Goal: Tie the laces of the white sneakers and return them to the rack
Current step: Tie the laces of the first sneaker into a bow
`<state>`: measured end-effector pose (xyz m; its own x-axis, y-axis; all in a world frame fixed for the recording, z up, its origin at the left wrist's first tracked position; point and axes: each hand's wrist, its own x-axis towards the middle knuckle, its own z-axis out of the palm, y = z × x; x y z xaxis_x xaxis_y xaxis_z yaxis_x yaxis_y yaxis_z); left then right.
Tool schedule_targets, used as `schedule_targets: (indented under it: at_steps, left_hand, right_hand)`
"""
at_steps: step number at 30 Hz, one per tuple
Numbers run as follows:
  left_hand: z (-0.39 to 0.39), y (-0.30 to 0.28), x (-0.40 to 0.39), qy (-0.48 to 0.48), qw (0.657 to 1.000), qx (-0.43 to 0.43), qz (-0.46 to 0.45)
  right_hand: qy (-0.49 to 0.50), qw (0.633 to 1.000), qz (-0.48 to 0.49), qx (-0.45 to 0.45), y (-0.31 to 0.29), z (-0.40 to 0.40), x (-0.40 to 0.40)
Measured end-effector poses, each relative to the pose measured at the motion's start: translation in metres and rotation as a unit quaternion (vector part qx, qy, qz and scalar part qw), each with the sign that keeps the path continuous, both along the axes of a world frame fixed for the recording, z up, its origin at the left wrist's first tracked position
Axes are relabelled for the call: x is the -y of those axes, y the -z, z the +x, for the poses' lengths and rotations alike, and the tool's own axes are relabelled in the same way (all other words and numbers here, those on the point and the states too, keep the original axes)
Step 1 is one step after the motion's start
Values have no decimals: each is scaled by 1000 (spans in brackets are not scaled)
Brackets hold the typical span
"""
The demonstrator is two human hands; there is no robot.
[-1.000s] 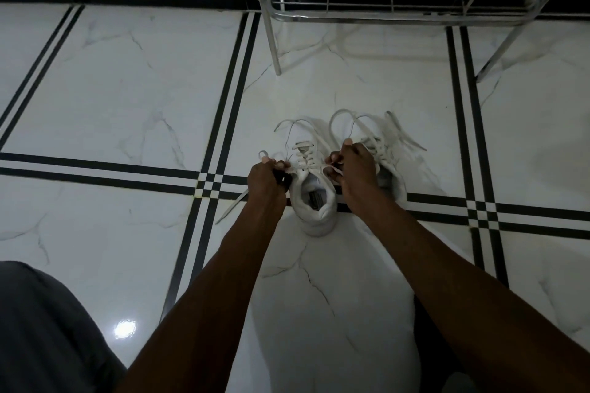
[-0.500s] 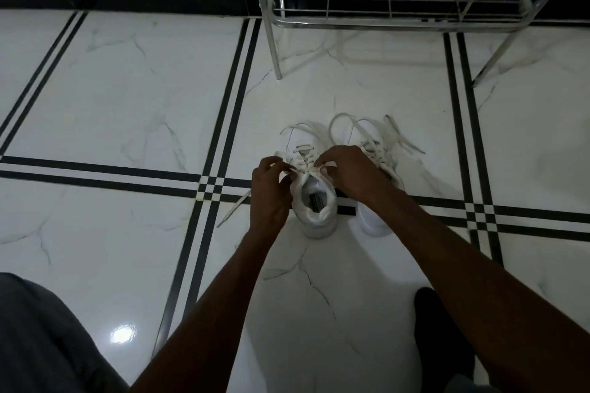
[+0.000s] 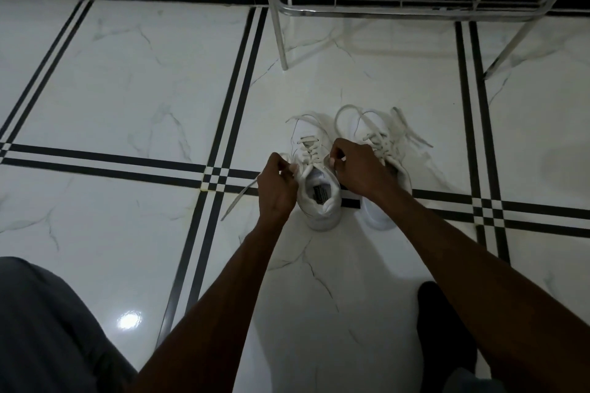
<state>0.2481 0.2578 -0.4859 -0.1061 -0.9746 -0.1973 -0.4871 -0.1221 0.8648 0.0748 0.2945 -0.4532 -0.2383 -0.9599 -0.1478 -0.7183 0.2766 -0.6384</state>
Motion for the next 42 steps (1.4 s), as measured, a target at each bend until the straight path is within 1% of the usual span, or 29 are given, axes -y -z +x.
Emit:
schedule_targets:
  at_steps: [4,8,10,13,14,16,17,18,19,20,21,22,24,26,29,33,35,38,42]
  left_hand:
    - [0,5,0,-22,1000,-9,5]
    - [-2,3,0,-12,1000,-13,14]
    - [3,5,4,23,1000,1,12]
    - [9,-1,14,96,995,26,19]
    - [11,-8,17,119,992,52,4]
    - [20,-15,29,173,975,135,-37]
    - [24,-21,34,188,969,154,-36]
    - [27,-30,40,189,972,140,-12]
    - [29,-43,44,179,979,91,16]
    - [28,-54,48,167,984,26,51]
    - [24,-65,51,161,983,-42,84]
    - [17,-75,53,157,977,-101,105]
    - [4,-88,54,149,963,-186,125]
    - [-4,-88,50,138,961,-205,122]
    - [-7,-72,43,132,972,-172,86]
    - [-9,-64,34,160,979,-125,32]
    - [-9,-64,33,181,978,-103,12]
    - [-8,-62,36,213,974,-72,-10]
    - [-6,-61,41,232,972,-36,-25]
  right_hand:
    - [36,999,4,6,6,8,-4]
    - [77,996,34,17,9,10,-7]
    - [64,996,60,24,2,4,-6]
    - [6,988,132,78,-11,-11,-4]
    - [-14,983,161,86,-15,-16,-3]
    - [-34,973,203,105,-23,-24,2]
    - [-18,968,200,151,-27,-25,5]
    - [14,956,179,233,-32,-26,10]
    - [56,930,148,332,-39,-25,15]
    - [93,895,115,422,-47,-25,20]
    - [114,867,87,478,-54,-24,25]
    - [124,854,65,500,-57,-22,29]
    - [124,864,39,487,-55,-17,32]
    - [118,886,23,449,-46,-9,32]
    - [92,916,15,390,-32,0,29]
    - [77,925,33,370,-28,4,28]
    - [78,930,24,358,-31,5,27]
    - [118,922,-14,368,-32,4,29]
    - [180,919,-15,350,-22,3,34]
